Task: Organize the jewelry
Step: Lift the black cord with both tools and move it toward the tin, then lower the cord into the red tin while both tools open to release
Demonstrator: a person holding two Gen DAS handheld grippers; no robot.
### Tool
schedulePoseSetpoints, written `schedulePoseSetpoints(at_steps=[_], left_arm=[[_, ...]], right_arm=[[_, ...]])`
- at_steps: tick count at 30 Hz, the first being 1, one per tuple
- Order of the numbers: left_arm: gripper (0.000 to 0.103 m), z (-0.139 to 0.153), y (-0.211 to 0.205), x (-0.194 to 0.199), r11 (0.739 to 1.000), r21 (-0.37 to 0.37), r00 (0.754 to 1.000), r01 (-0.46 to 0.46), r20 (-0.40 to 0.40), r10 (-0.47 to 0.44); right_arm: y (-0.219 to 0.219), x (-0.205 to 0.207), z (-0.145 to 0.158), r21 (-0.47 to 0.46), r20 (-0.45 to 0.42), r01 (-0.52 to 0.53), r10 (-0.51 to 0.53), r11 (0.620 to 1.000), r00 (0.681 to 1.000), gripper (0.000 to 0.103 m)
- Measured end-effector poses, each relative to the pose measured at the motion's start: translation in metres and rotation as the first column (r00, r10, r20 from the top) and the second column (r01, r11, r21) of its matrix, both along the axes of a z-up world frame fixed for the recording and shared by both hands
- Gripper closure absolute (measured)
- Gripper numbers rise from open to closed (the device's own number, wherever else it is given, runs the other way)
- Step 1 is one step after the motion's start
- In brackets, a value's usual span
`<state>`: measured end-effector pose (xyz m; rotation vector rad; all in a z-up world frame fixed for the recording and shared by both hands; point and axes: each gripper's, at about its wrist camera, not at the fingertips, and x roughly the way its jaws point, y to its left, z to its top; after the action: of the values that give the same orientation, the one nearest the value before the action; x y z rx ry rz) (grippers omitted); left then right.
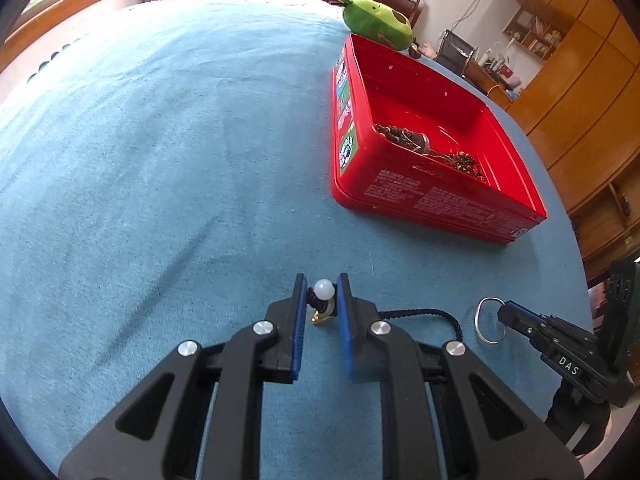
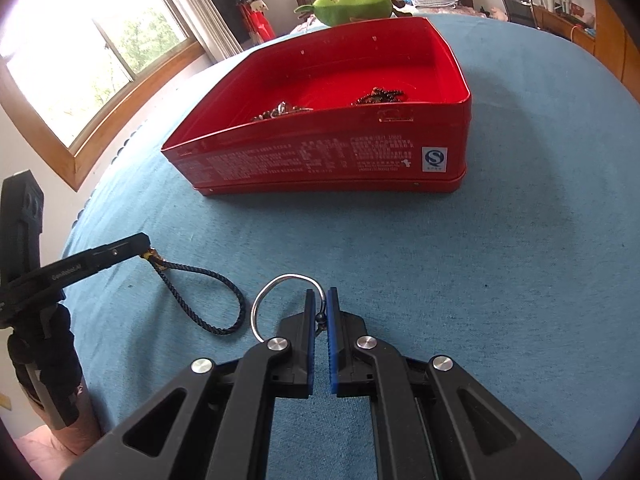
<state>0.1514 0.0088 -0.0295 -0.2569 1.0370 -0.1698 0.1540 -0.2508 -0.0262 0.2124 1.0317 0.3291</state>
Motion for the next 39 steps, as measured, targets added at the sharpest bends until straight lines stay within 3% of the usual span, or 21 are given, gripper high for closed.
schedulePoseSetpoints(at_steps=[23, 39], left_arm=[[0.090, 0.002, -0.002, -0.005, 1.000, 0.001, 1.000, 0.020, 0.009, -0.020], [0.090, 0.061, -0.013, -0.009, 0.997, 0.003, 0.988, 0.083, 0.133, -0.082]], right_arm=[[0.000, -0.006, 0.018, -0.019, 0.038, -0.001, 0.002, 1.000, 0.999, 0.098], [0.001, -0.001, 0.065, -0.052, 0.144, -0.012, 0.019, 0.999, 0.989, 0.098]])
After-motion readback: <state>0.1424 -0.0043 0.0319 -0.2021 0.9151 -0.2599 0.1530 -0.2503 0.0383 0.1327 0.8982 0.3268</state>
